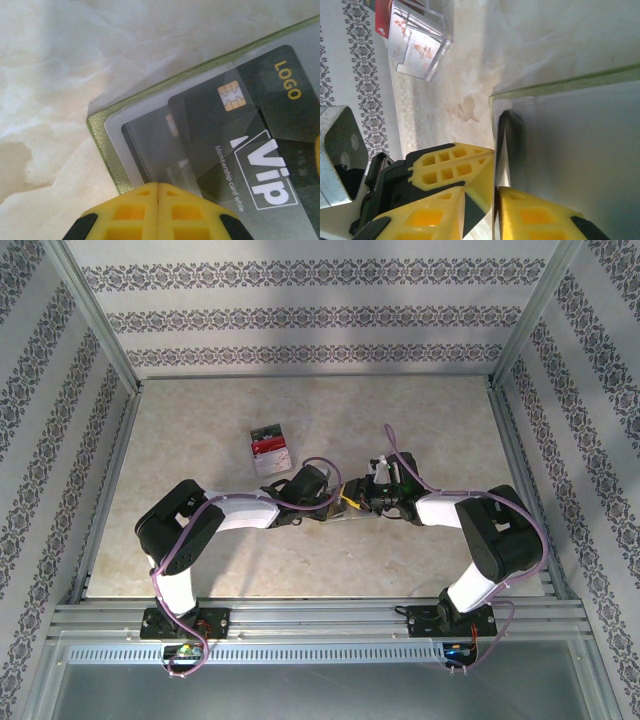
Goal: Take the credit cards out of the card holder
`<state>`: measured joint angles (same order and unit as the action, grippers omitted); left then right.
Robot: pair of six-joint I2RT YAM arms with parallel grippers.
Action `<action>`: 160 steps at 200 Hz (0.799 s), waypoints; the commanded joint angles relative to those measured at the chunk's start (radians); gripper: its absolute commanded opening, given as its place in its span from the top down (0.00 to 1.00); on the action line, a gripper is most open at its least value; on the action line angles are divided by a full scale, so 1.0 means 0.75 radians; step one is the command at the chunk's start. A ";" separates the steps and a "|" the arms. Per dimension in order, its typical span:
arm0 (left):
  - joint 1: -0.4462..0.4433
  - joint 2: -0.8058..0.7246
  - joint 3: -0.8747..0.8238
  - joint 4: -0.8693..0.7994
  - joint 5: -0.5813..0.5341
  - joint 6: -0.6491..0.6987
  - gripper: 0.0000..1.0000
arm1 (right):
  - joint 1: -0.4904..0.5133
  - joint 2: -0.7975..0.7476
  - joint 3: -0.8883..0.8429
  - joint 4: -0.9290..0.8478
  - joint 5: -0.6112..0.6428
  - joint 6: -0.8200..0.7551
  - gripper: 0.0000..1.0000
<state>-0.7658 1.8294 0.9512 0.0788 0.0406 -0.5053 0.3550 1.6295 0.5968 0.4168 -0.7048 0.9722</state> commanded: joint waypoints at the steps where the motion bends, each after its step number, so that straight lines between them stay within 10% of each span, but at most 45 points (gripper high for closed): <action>1: -0.014 0.023 0.019 -0.057 -0.019 0.015 0.98 | -0.013 -0.027 -0.018 0.063 -0.024 -0.009 0.80; 160: -0.012 -0.007 0.013 -0.073 -0.042 0.024 0.98 | -0.089 -0.178 -0.024 -0.324 0.166 -0.249 0.95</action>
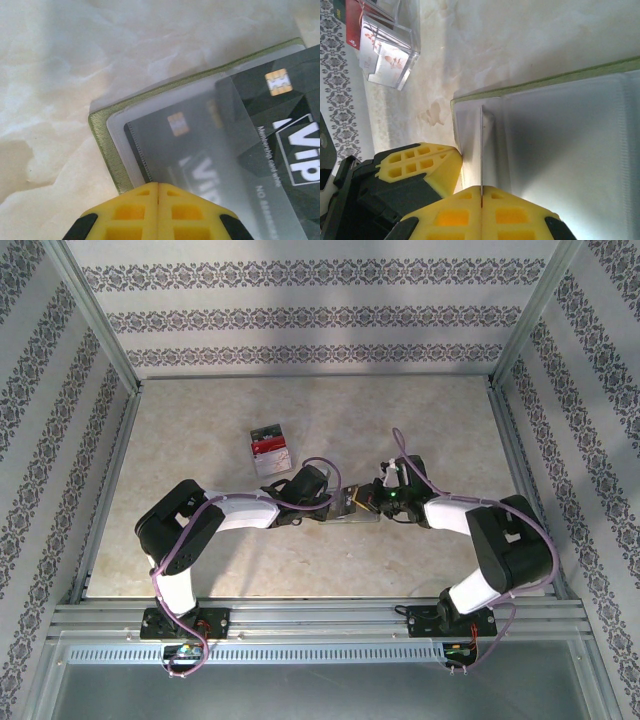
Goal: Take the credit cards out of the card holder
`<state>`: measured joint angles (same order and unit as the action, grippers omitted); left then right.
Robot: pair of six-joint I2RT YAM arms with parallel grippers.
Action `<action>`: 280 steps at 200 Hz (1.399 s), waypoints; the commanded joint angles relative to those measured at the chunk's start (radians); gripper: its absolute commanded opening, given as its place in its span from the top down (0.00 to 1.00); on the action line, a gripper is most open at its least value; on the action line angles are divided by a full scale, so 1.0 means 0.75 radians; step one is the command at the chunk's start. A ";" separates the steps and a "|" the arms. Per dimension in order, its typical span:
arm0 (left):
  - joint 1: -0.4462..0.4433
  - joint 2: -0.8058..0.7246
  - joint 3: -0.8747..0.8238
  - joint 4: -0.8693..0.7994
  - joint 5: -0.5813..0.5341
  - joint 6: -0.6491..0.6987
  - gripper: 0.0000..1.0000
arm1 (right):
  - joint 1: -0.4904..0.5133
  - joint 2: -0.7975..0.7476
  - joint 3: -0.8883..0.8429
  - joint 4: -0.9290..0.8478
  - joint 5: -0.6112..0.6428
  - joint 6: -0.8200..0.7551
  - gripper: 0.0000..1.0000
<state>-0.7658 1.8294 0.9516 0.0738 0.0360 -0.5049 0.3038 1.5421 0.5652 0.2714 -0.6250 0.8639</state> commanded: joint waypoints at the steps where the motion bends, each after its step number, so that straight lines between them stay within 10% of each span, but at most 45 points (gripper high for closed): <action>1: -0.012 -0.007 0.012 -0.067 -0.036 0.023 0.98 | -0.022 -0.064 0.018 -0.135 0.062 -0.109 0.95; 95: 0.010 -0.211 0.158 -0.243 0.009 0.269 0.56 | -0.053 -0.340 0.141 -0.550 0.076 -0.463 0.97; 160: 0.084 -0.344 0.342 -0.545 0.593 0.811 0.20 | -0.049 -0.434 0.215 -0.560 -0.281 -0.616 0.97; 280: 0.232 -0.359 0.445 -0.922 1.108 1.090 0.32 | 0.098 -0.528 0.246 -0.570 -0.555 -0.773 0.95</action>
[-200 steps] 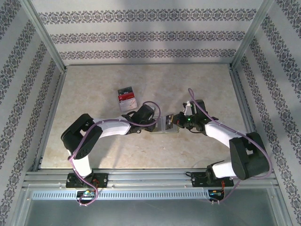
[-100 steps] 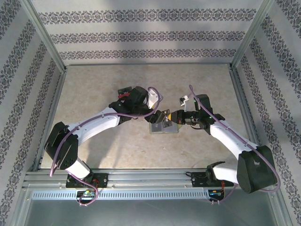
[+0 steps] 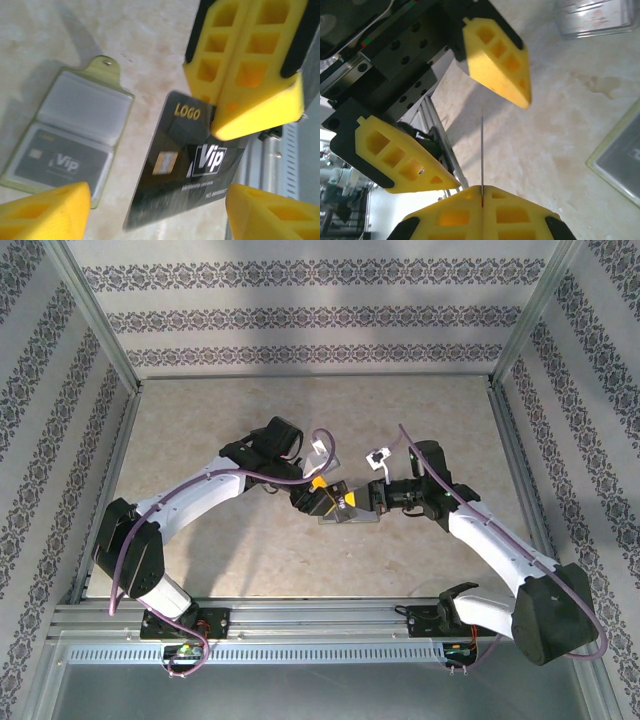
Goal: Take the credit cards out of the card holder
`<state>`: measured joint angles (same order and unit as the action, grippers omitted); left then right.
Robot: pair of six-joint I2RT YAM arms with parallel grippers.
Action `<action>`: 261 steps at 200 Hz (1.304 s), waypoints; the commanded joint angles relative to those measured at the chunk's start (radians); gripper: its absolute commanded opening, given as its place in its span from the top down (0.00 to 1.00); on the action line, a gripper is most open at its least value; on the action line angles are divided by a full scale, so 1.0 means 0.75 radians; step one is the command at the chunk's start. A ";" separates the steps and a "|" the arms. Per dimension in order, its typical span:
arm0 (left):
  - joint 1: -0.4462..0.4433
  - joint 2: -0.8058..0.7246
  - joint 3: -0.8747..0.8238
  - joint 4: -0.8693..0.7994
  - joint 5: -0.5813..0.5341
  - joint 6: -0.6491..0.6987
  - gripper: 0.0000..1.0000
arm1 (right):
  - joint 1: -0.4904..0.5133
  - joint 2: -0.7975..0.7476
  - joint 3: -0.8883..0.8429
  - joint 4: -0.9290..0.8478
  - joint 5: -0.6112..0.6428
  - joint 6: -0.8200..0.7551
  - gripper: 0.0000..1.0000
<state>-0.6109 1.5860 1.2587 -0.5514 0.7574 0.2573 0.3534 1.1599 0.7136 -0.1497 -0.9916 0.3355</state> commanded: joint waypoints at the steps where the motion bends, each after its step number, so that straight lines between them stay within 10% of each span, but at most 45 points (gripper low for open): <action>1: 0.026 -0.035 0.037 -0.089 0.149 0.074 0.33 | 0.033 -0.019 0.050 -0.011 -0.066 -0.069 0.95; 110: 0.066 -0.057 0.023 -0.095 0.403 0.065 1.00 | 0.073 -0.061 0.079 0.006 -0.081 -0.121 0.92; 182: 0.066 -0.288 -0.174 0.355 0.341 -0.252 1.00 | 0.039 -0.292 -0.029 0.215 0.095 -0.032 0.46; 261: 0.100 -0.479 -0.475 1.150 0.207 -0.726 1.00 | 0.009 -0.514 -0.187 0.496 0.174 0.137 0.42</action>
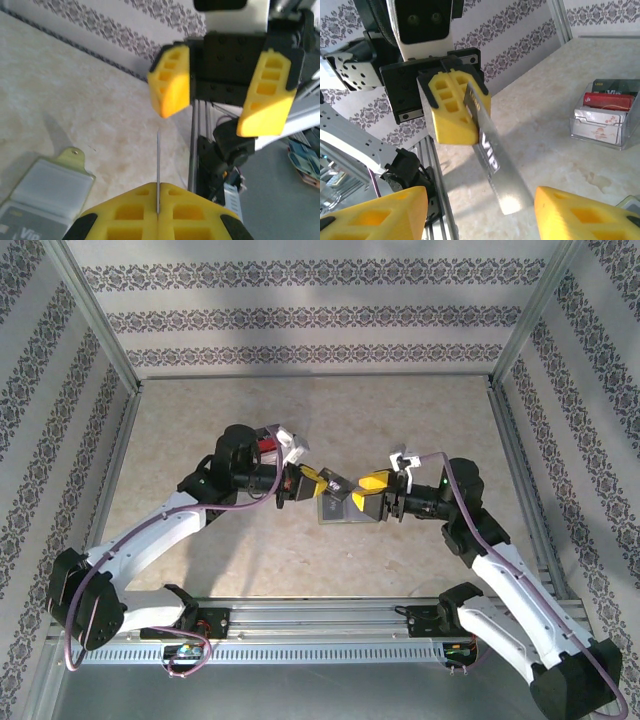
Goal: Take the credit cards out of the card holder
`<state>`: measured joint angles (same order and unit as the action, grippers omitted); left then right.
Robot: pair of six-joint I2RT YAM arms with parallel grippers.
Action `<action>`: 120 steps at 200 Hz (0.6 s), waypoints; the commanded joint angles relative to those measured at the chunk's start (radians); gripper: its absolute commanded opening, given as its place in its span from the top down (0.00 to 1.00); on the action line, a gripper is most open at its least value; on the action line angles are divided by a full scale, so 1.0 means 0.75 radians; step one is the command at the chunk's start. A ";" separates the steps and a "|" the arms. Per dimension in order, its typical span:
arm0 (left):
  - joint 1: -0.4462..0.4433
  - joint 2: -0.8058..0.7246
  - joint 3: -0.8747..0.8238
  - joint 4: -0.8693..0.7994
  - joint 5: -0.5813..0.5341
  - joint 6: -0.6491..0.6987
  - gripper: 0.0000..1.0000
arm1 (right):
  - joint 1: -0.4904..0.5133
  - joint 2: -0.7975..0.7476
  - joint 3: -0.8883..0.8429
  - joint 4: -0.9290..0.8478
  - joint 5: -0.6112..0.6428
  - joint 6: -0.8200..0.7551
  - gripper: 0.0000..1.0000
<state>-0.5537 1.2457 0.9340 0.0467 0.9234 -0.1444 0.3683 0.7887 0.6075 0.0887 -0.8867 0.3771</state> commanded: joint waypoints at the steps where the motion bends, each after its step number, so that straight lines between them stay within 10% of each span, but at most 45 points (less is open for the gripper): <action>1: 0.024 -0.024 -0.043 0.359 -0.013 -0.193 1.00 | -0.010 -0.019 -0.046 0.182 0.035 0.083 0.42; 120: 0.029 0.034 -0.099 0.694 0.064 -0.419 1.00 | 0.040 0.145 -0.067 0.585 0.053 0.216 0.70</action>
<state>-0.5426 1.2629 0.8764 0.4664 0.9417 -0.4114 0.3782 0.8856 0.5468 0.4240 -0.8501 0.5331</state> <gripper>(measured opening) 0.045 0.318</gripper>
